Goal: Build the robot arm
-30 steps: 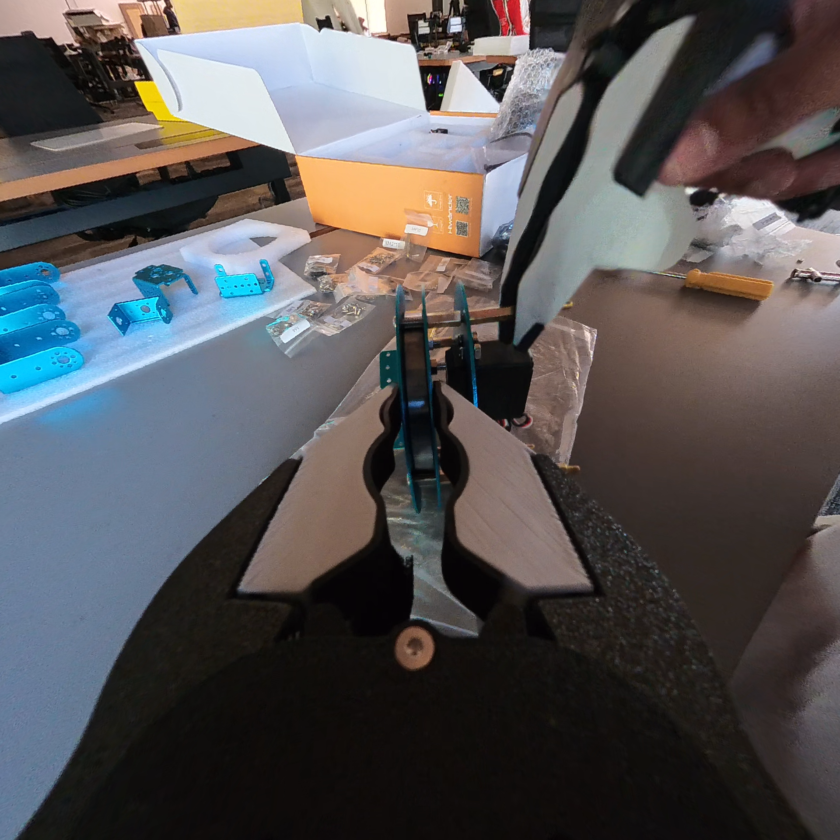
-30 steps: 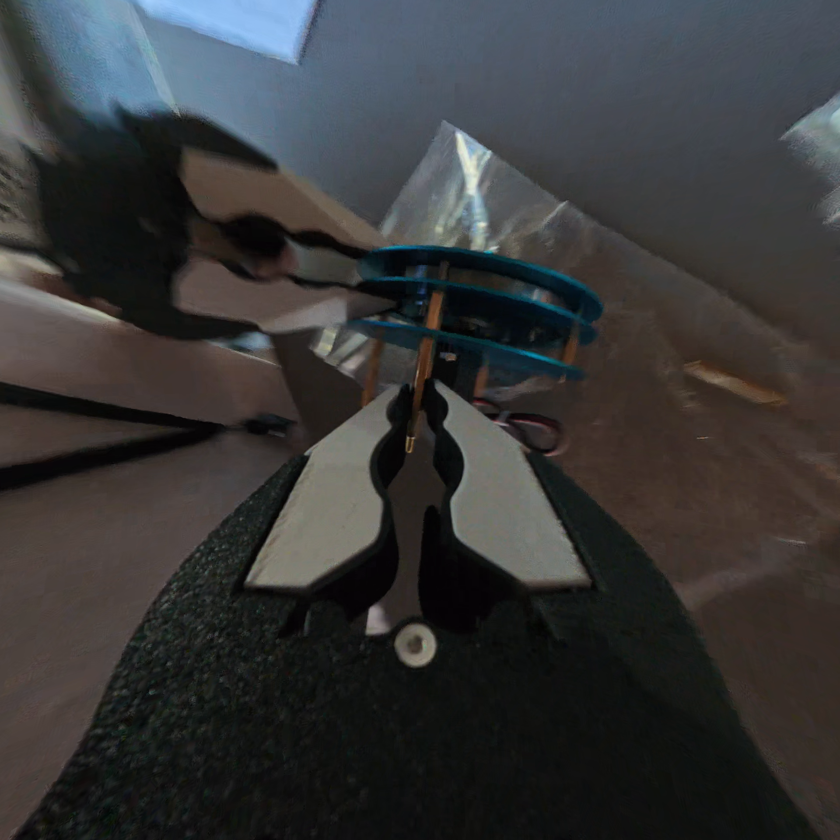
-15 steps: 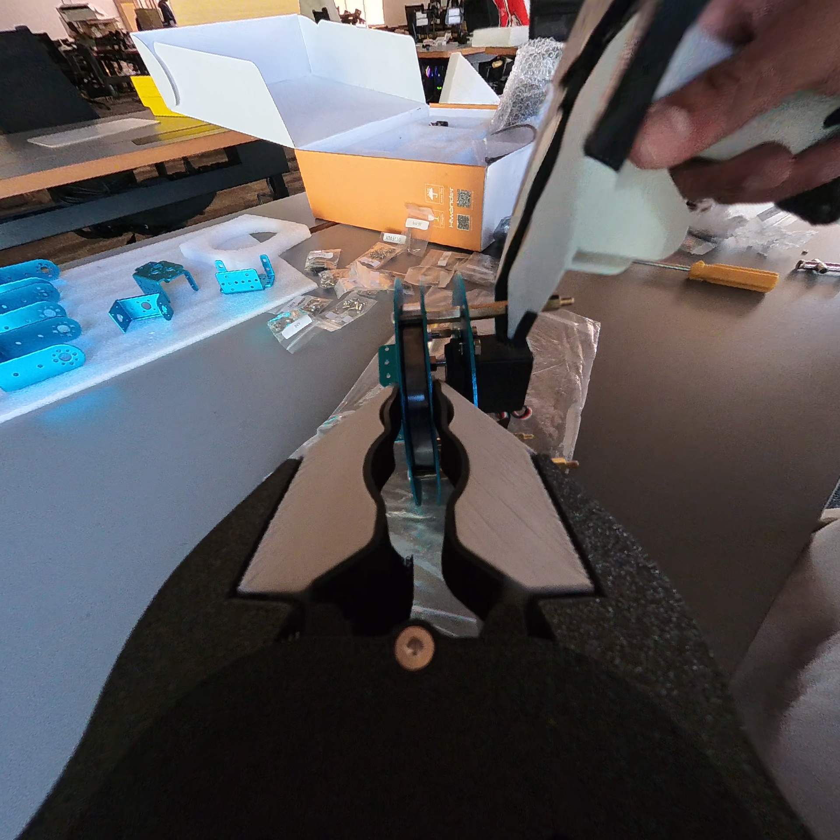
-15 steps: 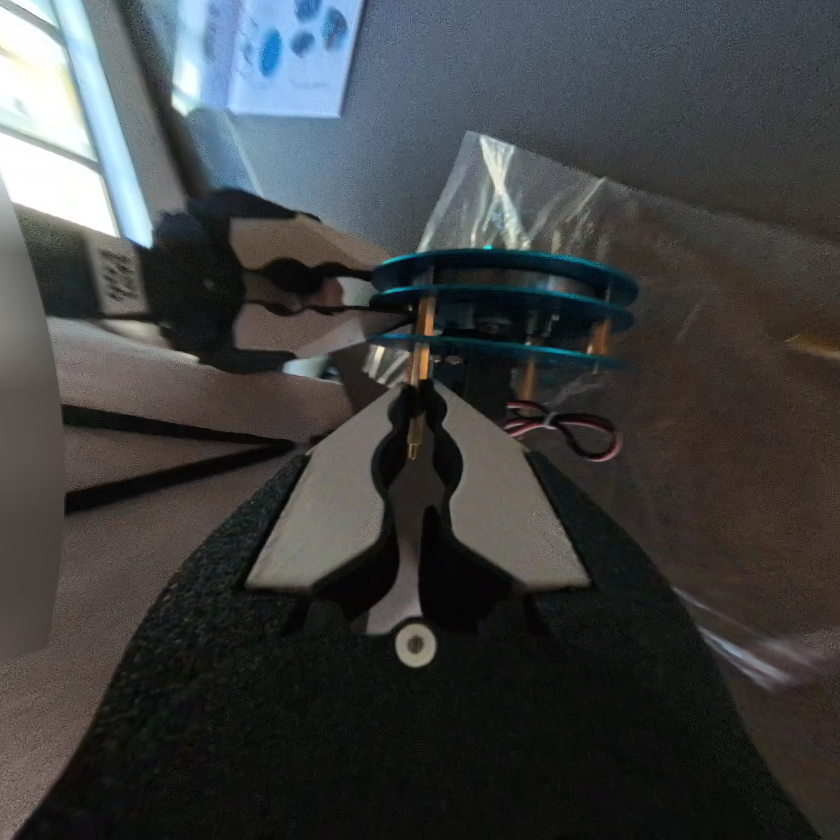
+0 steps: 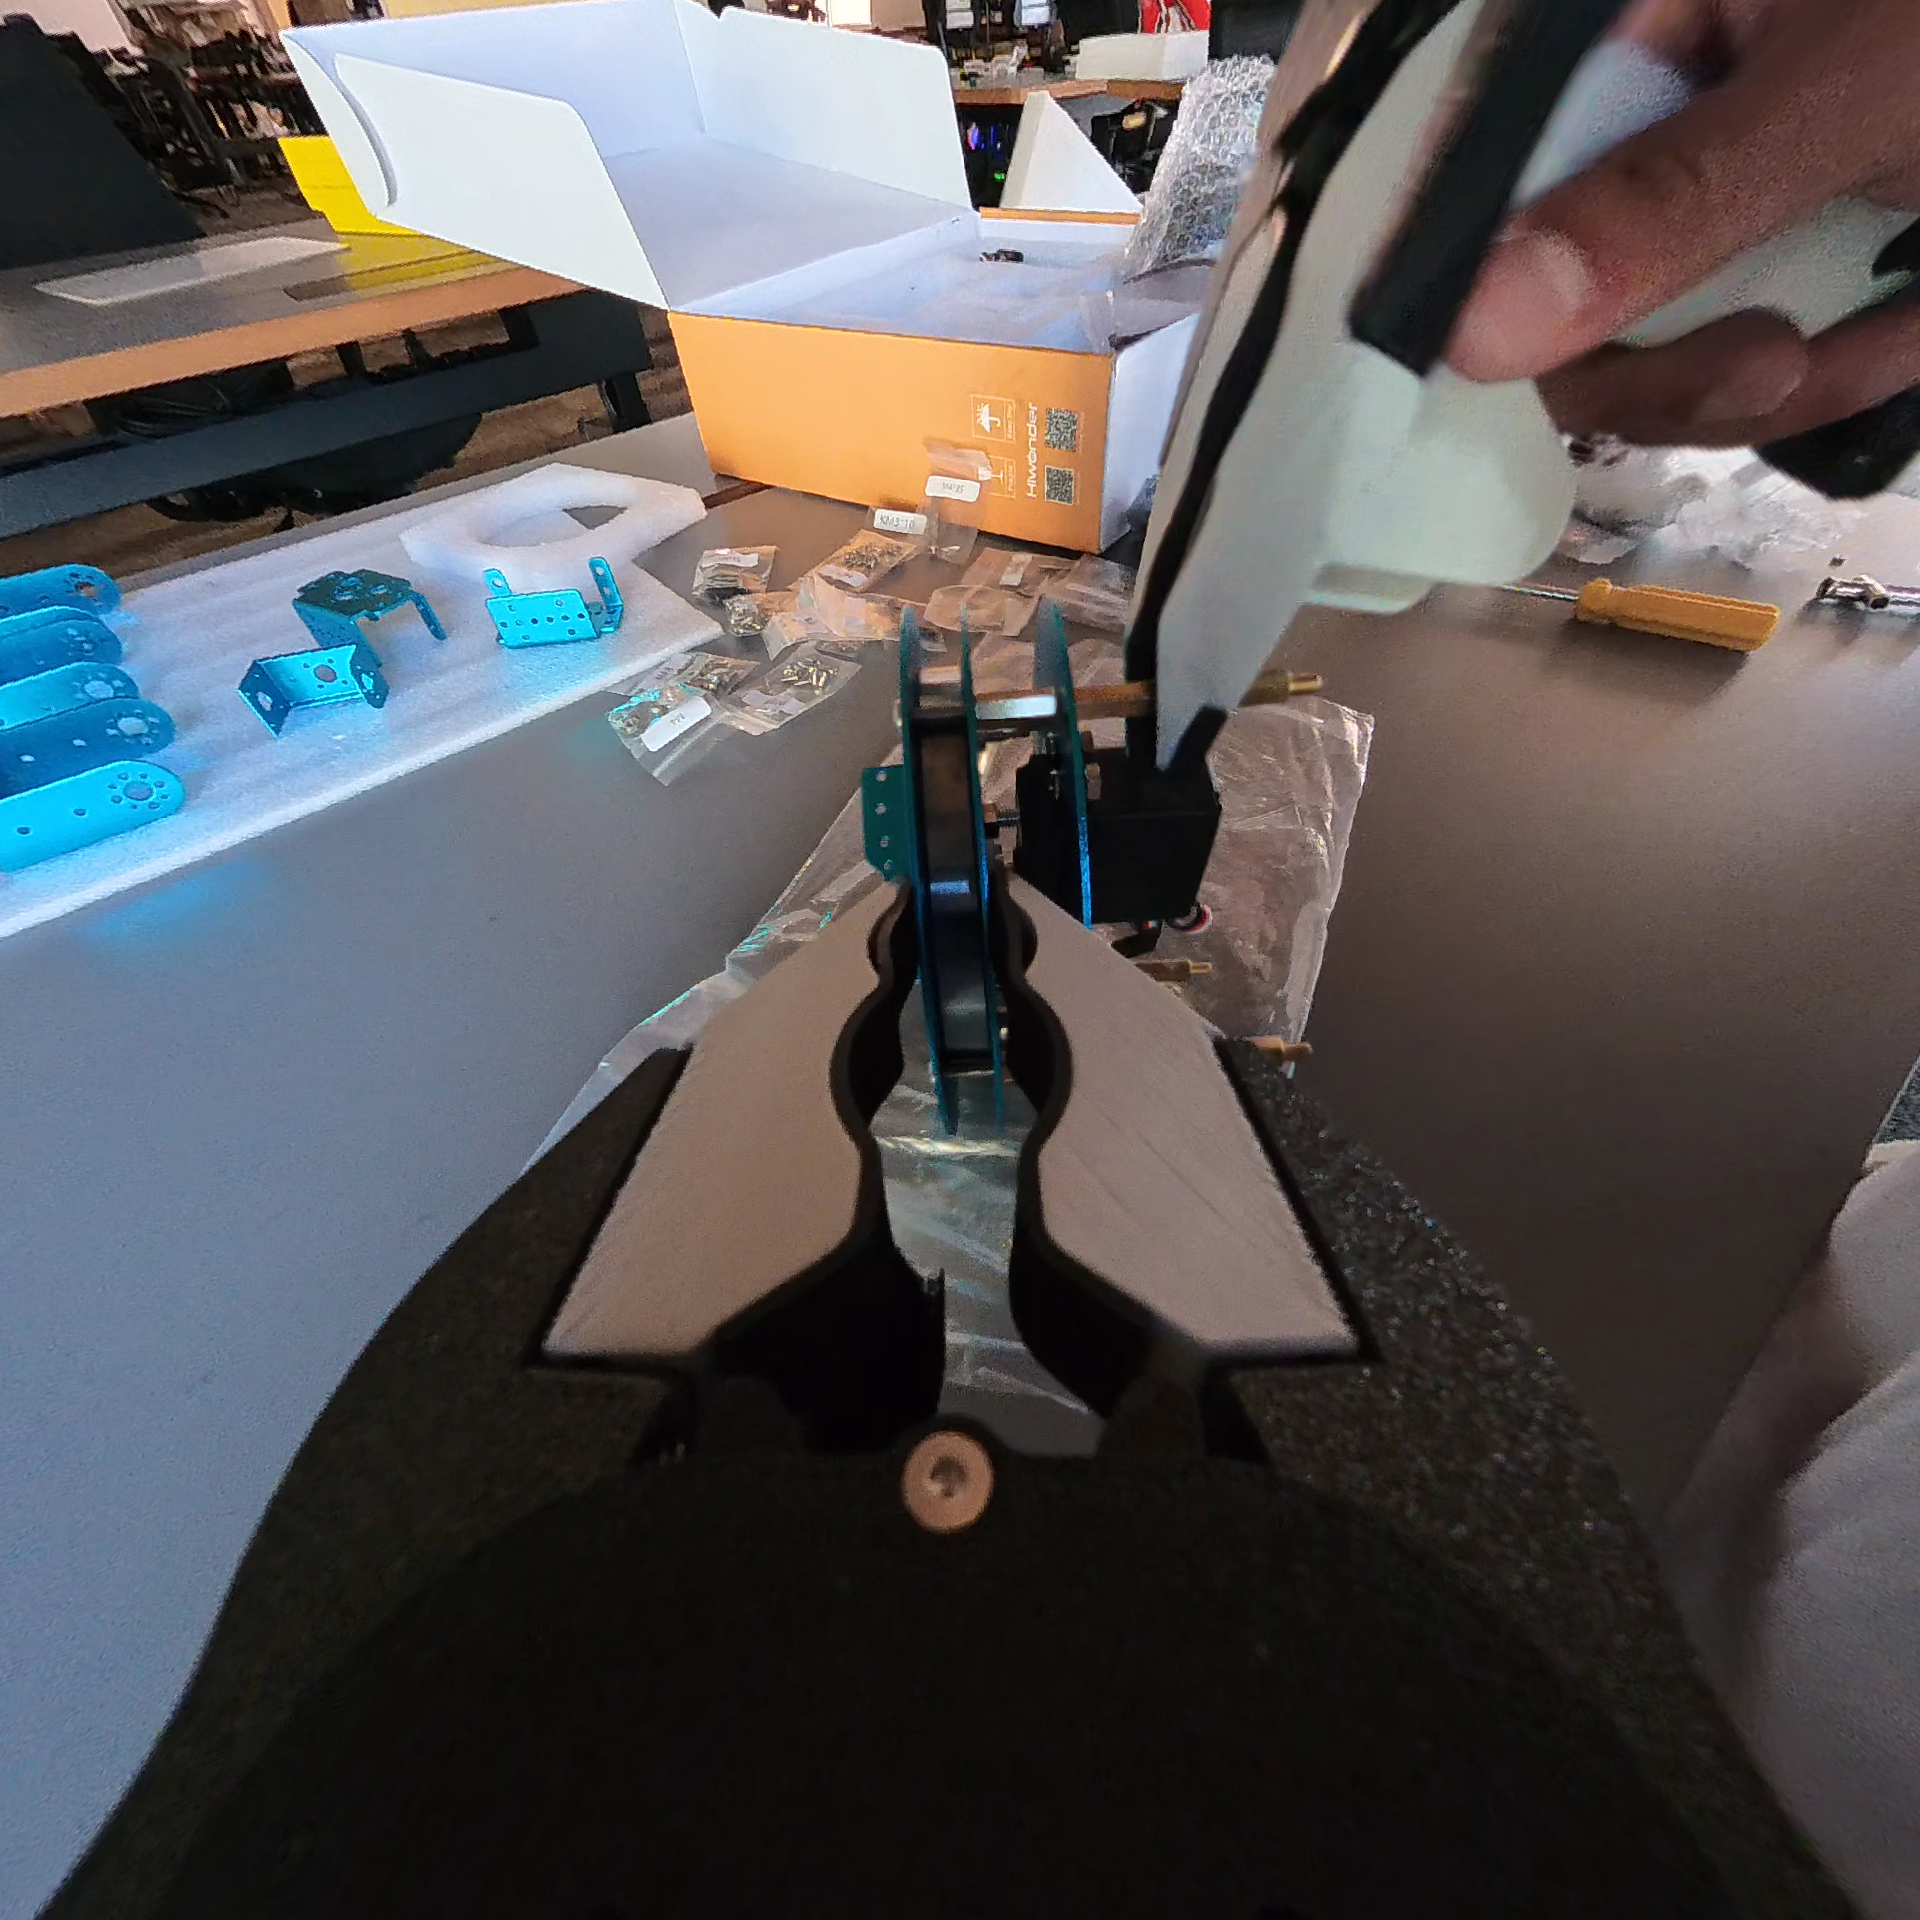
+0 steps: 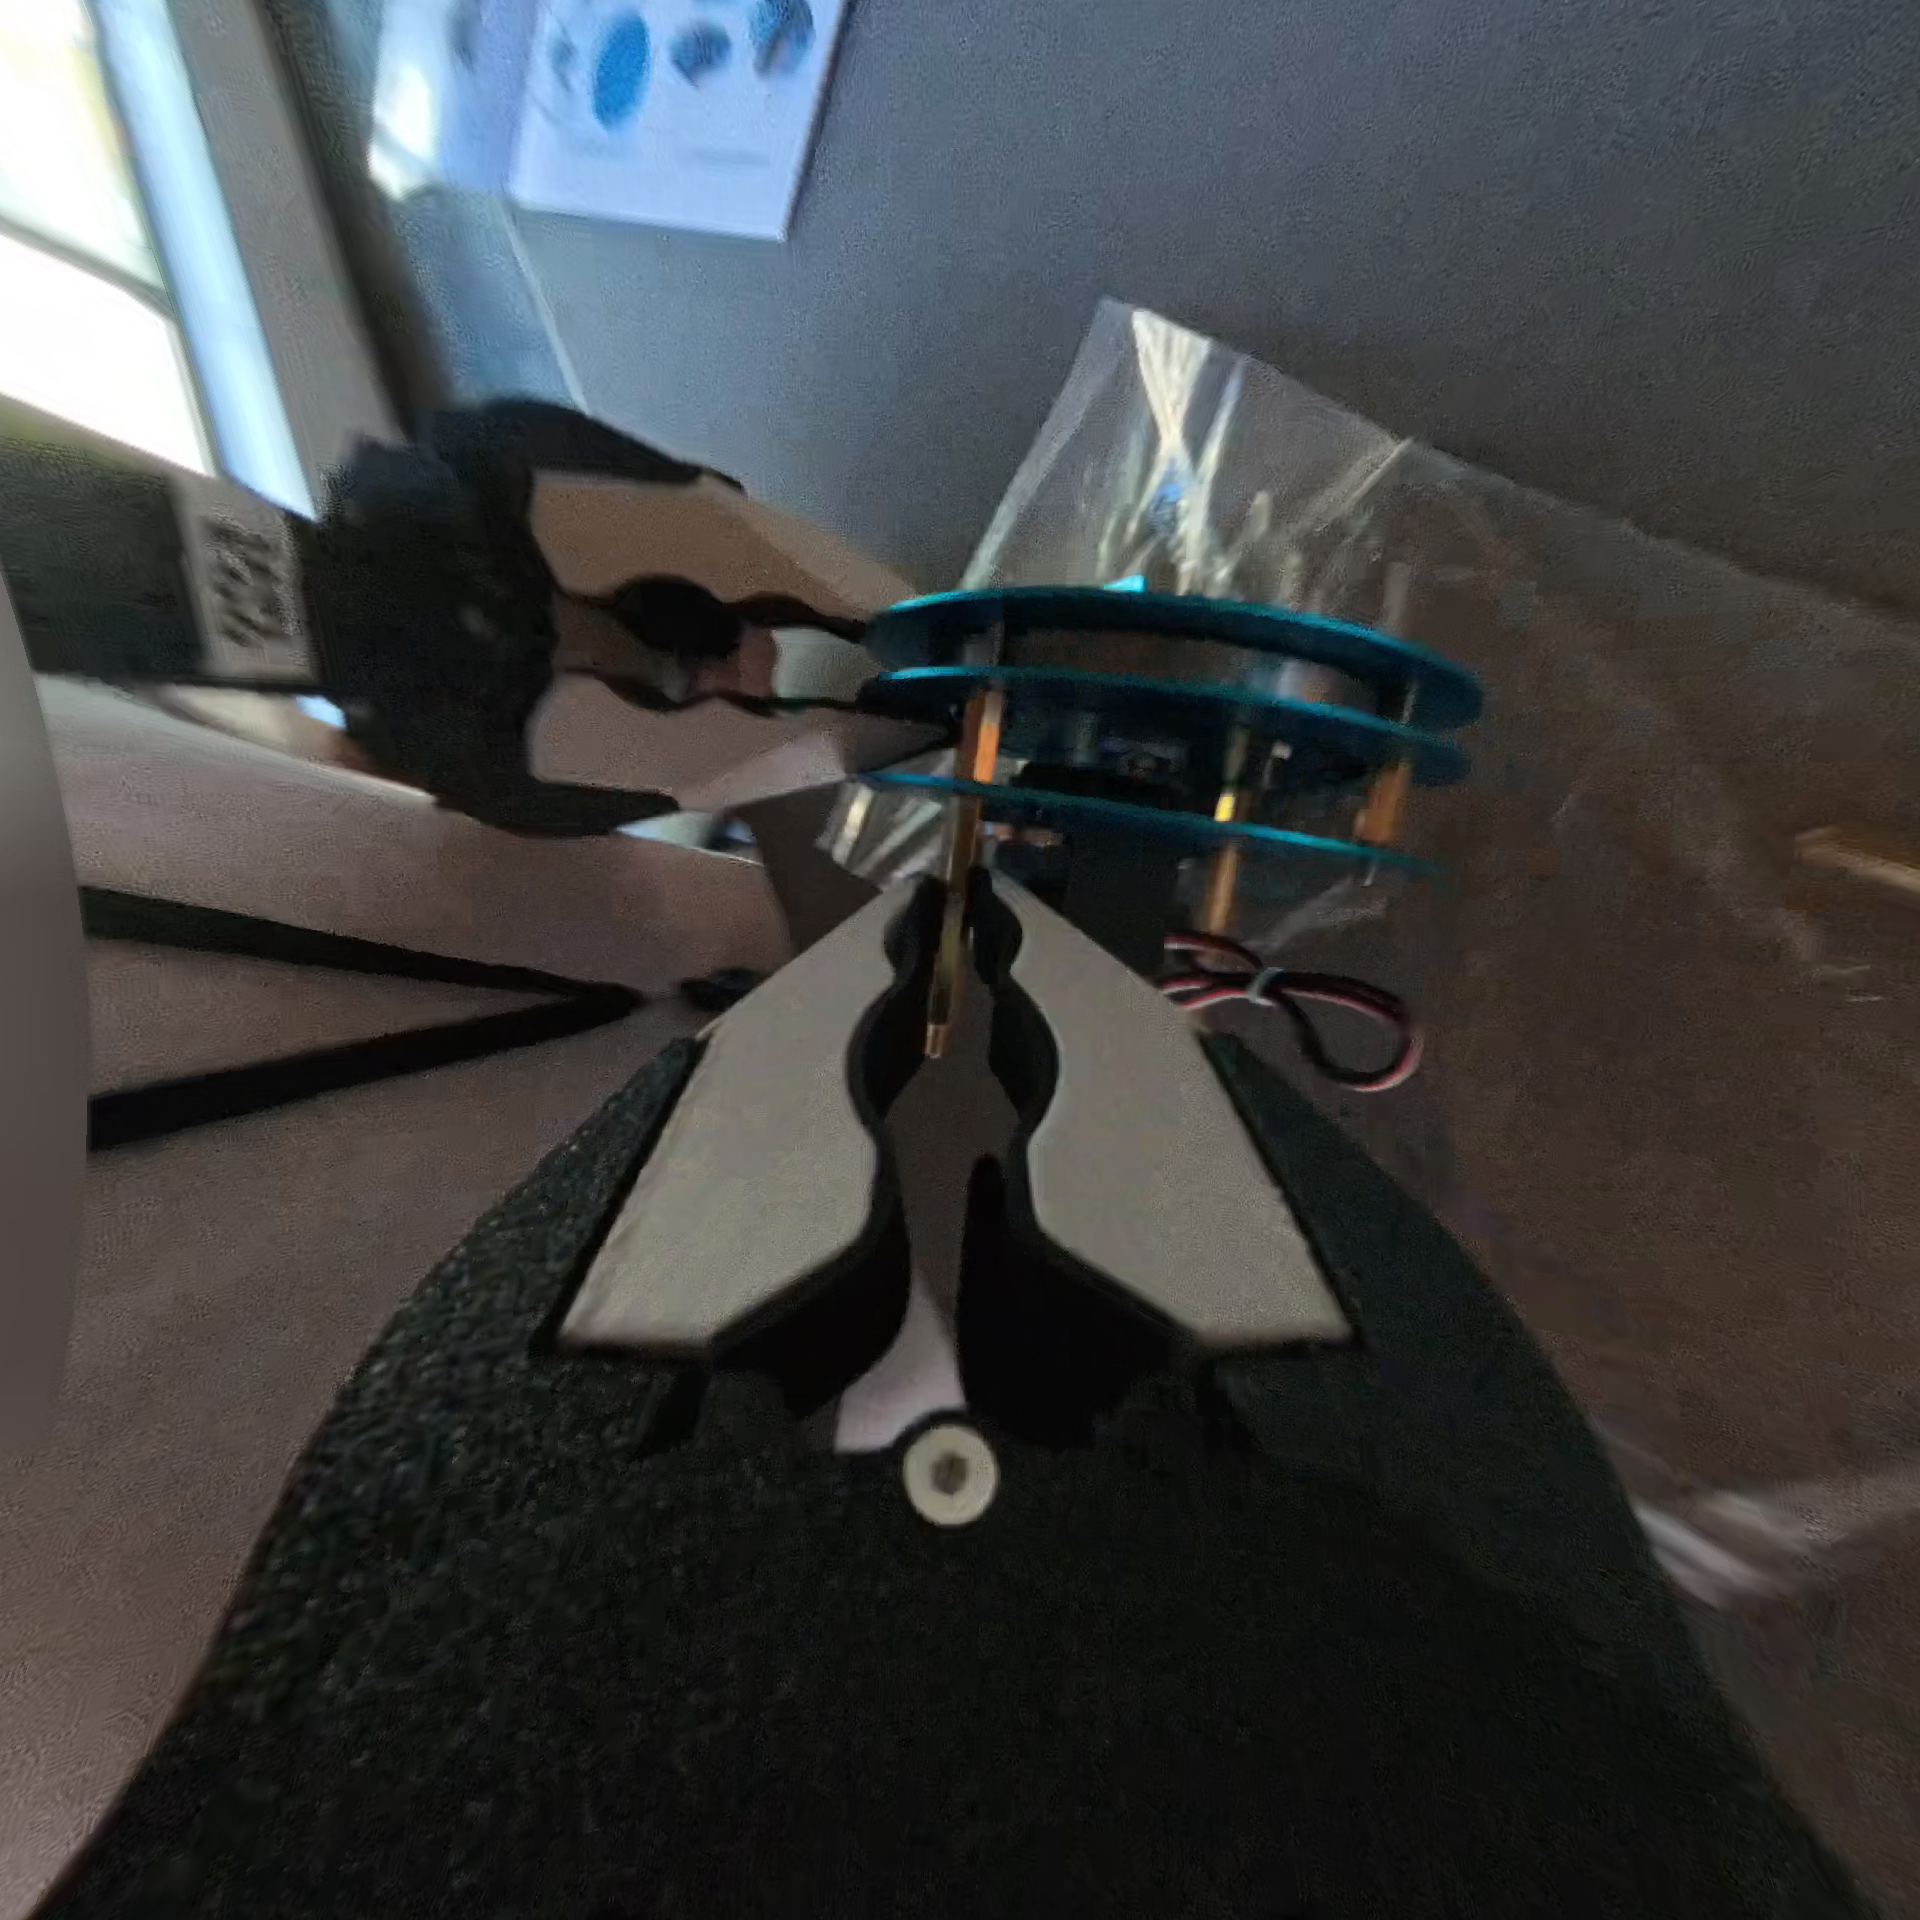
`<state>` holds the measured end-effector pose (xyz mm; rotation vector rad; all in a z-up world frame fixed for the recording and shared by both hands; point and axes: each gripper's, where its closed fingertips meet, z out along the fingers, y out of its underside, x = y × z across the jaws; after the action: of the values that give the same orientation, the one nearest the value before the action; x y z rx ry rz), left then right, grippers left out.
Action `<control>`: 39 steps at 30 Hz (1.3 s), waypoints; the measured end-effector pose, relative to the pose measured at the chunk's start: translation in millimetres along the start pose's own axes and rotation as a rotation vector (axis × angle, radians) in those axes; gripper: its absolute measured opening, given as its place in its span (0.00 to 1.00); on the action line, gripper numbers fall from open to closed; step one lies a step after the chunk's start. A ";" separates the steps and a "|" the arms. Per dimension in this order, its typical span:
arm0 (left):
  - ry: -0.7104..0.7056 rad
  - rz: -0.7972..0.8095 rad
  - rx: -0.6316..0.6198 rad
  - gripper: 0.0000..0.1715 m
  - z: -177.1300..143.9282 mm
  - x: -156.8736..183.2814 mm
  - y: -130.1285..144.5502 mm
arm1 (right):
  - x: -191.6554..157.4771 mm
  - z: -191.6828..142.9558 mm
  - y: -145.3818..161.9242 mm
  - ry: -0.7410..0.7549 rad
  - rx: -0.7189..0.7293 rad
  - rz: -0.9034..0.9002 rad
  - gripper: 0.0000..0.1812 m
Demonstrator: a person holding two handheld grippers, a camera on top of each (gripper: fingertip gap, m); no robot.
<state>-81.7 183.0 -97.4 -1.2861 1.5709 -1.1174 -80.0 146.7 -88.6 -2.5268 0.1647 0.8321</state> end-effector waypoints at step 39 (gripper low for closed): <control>-0.024 0.001 -0.035 0.07 4.1 1.5 -0.8 | 18.2 -5.0 3.1 0.671 -0.175 -0.541 0.04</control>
<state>-77.9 180.8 -97.9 -1.3172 1.5799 -1.0743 -63.4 142.1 -97.0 -2.7123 -0.3804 -0.2284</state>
